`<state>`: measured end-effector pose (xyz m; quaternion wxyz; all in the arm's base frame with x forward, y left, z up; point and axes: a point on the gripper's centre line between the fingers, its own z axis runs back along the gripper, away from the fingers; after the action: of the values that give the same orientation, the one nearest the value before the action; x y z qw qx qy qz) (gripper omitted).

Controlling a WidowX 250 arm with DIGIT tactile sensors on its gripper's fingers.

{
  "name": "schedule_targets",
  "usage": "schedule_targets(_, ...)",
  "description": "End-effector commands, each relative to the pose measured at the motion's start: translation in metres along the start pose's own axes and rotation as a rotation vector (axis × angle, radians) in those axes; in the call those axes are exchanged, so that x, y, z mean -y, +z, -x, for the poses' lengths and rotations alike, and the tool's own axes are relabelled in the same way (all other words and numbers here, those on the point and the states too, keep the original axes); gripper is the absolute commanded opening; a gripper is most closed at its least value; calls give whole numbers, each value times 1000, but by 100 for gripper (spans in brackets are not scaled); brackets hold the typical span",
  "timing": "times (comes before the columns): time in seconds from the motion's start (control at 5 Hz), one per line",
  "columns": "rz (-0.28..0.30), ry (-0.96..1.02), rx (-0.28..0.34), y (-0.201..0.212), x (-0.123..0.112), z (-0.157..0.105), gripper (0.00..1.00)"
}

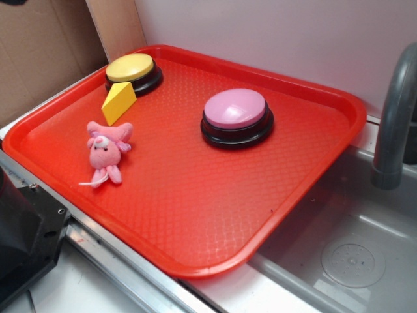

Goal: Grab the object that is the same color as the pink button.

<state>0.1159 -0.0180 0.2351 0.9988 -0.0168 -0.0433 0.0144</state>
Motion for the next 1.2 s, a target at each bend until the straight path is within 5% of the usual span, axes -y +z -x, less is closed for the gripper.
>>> schedule_targets(0.0,0,0,0,0,0,0,100)
schedule_targets(0.8,-103,362,10,-90,-28,-21,100)
schedule_targets(1.0,6,435,-9,-120,-42,-33,100)
